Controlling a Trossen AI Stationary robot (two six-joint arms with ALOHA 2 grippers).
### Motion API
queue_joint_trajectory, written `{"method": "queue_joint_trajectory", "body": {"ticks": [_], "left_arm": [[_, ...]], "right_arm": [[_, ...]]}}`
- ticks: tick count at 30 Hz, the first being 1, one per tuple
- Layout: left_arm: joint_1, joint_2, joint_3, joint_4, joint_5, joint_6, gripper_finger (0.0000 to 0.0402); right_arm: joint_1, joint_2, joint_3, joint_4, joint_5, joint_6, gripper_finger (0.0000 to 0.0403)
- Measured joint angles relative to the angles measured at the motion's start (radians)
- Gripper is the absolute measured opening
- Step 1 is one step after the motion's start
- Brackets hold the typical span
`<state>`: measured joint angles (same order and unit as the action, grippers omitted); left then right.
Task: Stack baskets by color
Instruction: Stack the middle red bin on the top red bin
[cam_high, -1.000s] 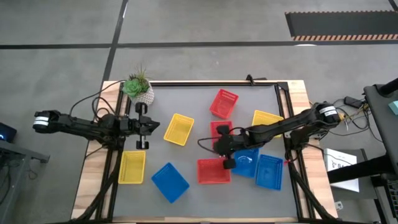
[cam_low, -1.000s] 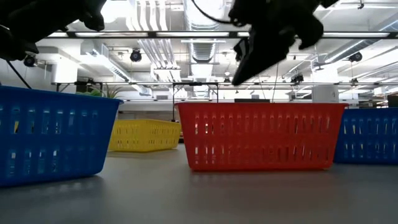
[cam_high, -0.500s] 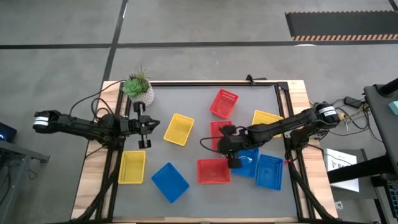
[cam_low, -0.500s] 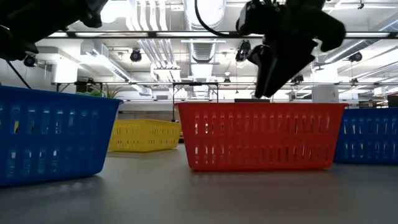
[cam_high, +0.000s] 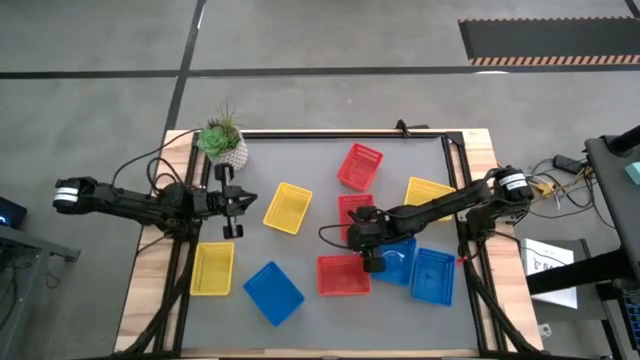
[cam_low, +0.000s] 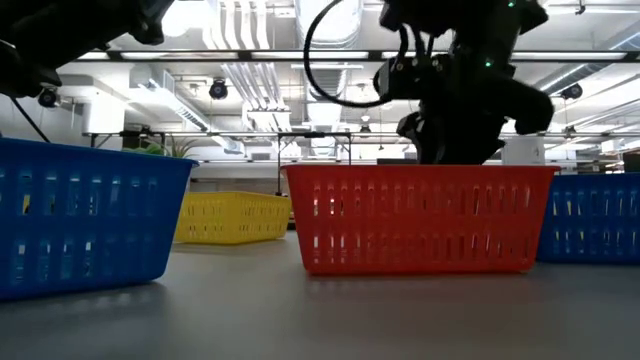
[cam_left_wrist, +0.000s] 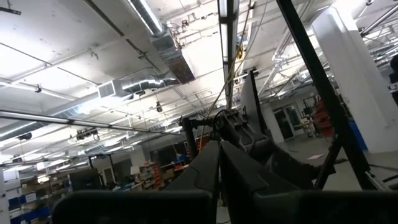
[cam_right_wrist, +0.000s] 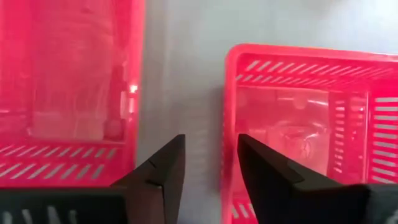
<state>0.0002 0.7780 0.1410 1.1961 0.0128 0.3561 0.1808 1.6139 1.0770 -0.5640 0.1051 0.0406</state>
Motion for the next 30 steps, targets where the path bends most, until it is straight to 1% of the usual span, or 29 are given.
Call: {"method": "queue_joint_trajectory", "body": {"ticks": [5, 10, 11, 14, 18, 21, 26, 30], "left_arm": [[0.000, -0.001, 0.000, 0.000, 0.000, 0.000, 0.0000], [0.000, -0.002, 0.000, 0.000, 0.000, 0.000, 0.0000], [0.000, -0.003, 0.002, 0.000, -0.001, 0.000, 0.0000], [0.000, -0.004, 0.011, 0.018, -0.002, 0.037, 0.0000], [0.000, -0.003, 0.014, 0.124, -0.002, 0.098, 0.0000], [0.000, -0.004, 0.014, 0.175, -0.003, 0.128, 0.0000], [0.000, -0.005, 0.014, 0.241, -0.009, 0.152, 0.0000], [0.000, -0.005, 0.012, 0.236, -0.015, 0.154, 0.0000]], "right_arm": [[-0.008, 0.031, 0.014, 0.001, 0.000, -0.007, 0.0094], [-0.012, 0.036, 0.015, -0.002, -0.001, -0.012, 0.0025], [-0.012, 0.036, 0.015, -0.002, 0.000, -0.013, 0.0017], [-0.012, 0.024, 0.015, -0.002, 0.000, 0.001, 0.0012], [-0.011, -0.005, 0.015, -0.004, 0.000, 0.036, 0.0009], [-0.011, -0.025, 0.029, -0.020, -0.002, 0.080, 0.0009], [-0.009, -0.031, 0.127, -0.085, -0.003, 0.136, 0.0009], [-0.009, -0.029, 0.220, -0.114, 0.002, 0.158, 0.0009]]}}
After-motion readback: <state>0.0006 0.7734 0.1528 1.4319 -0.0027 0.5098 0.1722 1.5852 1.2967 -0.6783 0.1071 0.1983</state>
